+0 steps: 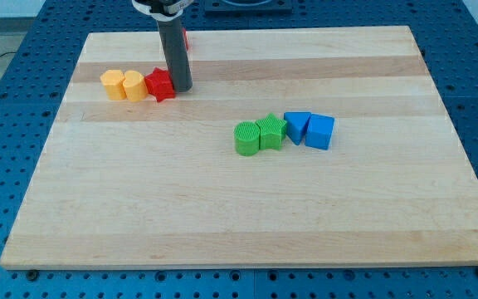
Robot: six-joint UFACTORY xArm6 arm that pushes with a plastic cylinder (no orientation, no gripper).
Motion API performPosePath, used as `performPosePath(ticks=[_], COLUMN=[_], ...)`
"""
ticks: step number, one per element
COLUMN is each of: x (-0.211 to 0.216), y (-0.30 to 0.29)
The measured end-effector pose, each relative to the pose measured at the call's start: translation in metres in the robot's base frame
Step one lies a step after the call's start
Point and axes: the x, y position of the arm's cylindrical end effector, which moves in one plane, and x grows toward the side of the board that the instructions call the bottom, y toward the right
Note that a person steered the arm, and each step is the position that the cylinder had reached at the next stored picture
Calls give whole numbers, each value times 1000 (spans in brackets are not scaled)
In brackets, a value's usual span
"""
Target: Move the red circle right to the red star
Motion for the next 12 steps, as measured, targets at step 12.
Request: performPosePath(ticks=[12], x=[-82], y=[38])
